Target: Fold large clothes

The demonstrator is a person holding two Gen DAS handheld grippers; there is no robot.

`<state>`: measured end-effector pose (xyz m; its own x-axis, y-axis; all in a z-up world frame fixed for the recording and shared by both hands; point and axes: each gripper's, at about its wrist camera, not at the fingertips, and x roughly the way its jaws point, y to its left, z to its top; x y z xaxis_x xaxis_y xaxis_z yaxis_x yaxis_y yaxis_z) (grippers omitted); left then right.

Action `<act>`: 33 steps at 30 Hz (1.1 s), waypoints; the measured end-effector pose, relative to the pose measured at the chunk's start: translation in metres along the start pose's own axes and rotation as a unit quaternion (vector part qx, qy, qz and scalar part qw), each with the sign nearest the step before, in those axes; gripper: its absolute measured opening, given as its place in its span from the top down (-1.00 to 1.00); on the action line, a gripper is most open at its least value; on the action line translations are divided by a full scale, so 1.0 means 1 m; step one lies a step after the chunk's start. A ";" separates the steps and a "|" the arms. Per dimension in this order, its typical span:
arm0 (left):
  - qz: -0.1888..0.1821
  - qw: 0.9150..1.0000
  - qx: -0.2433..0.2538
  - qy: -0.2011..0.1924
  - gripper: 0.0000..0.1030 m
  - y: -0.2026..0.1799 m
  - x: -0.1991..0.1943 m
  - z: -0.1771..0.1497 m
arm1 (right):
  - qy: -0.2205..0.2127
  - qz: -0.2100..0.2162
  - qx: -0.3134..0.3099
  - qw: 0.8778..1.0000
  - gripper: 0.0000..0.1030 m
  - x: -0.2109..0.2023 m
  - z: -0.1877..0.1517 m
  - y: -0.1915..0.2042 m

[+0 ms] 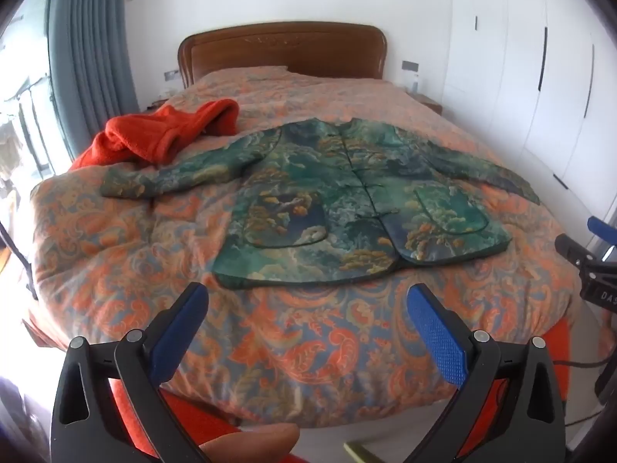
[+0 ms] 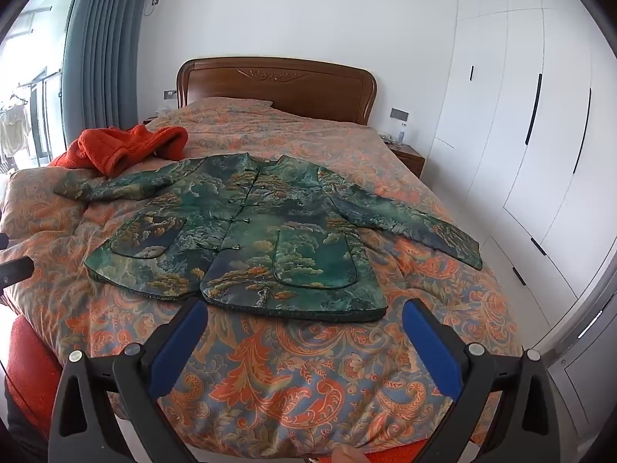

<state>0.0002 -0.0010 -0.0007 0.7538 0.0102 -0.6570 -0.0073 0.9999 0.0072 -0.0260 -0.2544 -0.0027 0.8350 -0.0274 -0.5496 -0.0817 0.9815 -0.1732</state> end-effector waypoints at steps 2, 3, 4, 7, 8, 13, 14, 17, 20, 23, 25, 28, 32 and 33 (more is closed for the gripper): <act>0.005 1.000 0.005 0.001 -0.99 -0.002 0.001 -0.001 | 0.002 0.003 0.002 1.000 -1.00 0.000 -0.001 0.000; 0.006 1.000 0.008 0.002 -0.99 -0.003 0.002 -0.001 | 0.004 0.005 0.004 1.000 -1.00 0.000 -0.001 0.000; 0.007 1.000 0.011 0.004 -0.99 -0.005 0.002 -0.002 | 0.005 0.007 0.005 1.000 -1.00 0.000 -0.002 0.000; 0.004 1.000 -0.004 0.010 -0.99 -0.003 0.002 0.005 | 0.011 0.001 0.000 1.000 -1.00 0.005 -0.001 0.004; 0.004 1.000 -0.004 0.011 -0.99 -0.004 0.003 0.006 | 0.010 0.003 0.001 1.000 -1.00 0.007 -0.003 0.002; 0.000 1.000 -0.005 -0.003 -0.99 -0.001 -0.003 -0.003 | 0.008 0.000 0.004 1.000 -1.00 0.007 -0.004 0.001; -0.001 1.000 -0.006 0.000 -0.99 -0.001 -0.002 -0.003 | 0.006 -0.002 0.006 1.000 -1.00 0.003 -0.003 -0.002; -0.004 1.000 -0.012 0.008 -0.99 0.000 0.000 -0.001 | 0.007 -0.003 0.006 1.000 -1.00 0.004 -0.003 -0.002; -0.001 1.000 -0.014 0.012 -0.99 0.001 0.001 -0.003 | 0.010 -0.003 0.008 1.000 -1.00 0.005 -0.004 -0.003; 0.002 1.000 -0.014 0.013 -0.99 0.002 0.000 -0.003 | 0.014 0.000 0.012 1.000 -1.00 0.006 -0.004 -0.004; 0.001 1.000 -0.015 0.013 -0.99 0.002 0.000 -0.003 | 0.014 -0.001 0.012 1.000 -1.00 0.006 -0.004 -0.004; 0.002 1.000 -0.015 0.011 -0.99 0.002 0.000 -0.002 | 0.013 0.000 0.012 1.000 -1.00 0.006 -0.005 -0.004; 0.000 1.000 -0.016 0.012 -0.99 0.002 0.000 -0.003 | 0.015 0.001 0.011 1.000 -1.00 0.007 -0.005 -0.003; 0.000 1.000 -0.017 0.013 -0.99 0.002 0.000 -0.003 | 0.016 0.000 0.011 1.000 -1.00 0.008 -0.005 -0.002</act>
<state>-0.0013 0.0005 -0.0028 0.7369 0.0104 -0.6759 -0.0302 0.9994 -0.0177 -0.0219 -0.2575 -0.0112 0.8168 -0.0328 -0.5761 -0.0698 0.9855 -0.1550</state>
